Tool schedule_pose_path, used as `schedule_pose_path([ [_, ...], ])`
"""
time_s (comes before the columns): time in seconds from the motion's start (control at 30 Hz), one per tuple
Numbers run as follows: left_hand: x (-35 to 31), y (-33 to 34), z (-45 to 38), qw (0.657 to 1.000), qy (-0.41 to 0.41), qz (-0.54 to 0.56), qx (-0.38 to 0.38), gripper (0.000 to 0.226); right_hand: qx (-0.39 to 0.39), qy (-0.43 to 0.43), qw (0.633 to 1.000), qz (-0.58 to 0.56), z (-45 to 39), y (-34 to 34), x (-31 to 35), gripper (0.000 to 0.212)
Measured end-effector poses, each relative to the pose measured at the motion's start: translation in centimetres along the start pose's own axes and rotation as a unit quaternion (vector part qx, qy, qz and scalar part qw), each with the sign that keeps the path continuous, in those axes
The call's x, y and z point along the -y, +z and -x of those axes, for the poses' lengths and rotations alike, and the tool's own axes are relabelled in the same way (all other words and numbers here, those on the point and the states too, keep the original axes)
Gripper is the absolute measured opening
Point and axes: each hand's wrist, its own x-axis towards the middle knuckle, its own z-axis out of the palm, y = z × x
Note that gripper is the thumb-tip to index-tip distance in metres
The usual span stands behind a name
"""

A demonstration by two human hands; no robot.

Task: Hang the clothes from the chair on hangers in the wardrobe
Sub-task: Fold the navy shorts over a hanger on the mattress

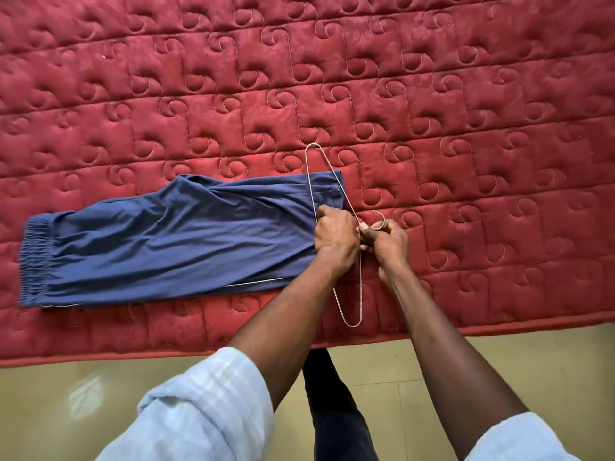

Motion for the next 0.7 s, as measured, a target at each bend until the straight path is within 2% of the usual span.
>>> schedule_pose_path([
  [0.1,1.4,-1.7,0.6,0.999,0.038,0.022,-0.016,0.047,0.042,0.013,0.998,-0.040,0.7,0.5,0.0,0.031],
  [0.23,5.6,-4.9,1.6,0.983,0.123,0.133,-0.024,0.092,0.073,0.028,0.993,-0.090,2.2,2.6,0.0,0.030],
  [0.27,6.8,-5.7,1.8,0.975,0.151,0.164,-0.022,0.098,0.077,0.029,0.991,-0.103,2.6,3.2,0.0,0.030],
  [0.33,9.2,-7.2,2.2,0.960,0.184,0.213,-0.013,0.092,0.088,0.027,0.989,-0.118,3.4,4.8,0.1,0.028],
  [0.43,12.7,-9.6,2.4,0.964,0.151,0.216,0.014,0.065,0.102,0.018,0.988,-0.115,4.9,7.8,0.1,0.027],
  [0.5,15.6,-11.2,2.7,0.958,0.131,0.253,0.022,0.066,0.111,0.013,0.988,-0.108,5.9,10.2,-0.2,0.026],
  [0.57,18.9,-12.9,3.1,0.942,0.131,0.307,0.002,0.077,0.116,0.009,0.988,-0.102,6.9,12.7,-0.9,0.027],
  [0.7,26.6,-16.1,3.7,0.912,0.109,0.391,-0.056,0.070,0.120,0.001,0.989,-0.088,9.0,17.2,-2.3,0.028],
])
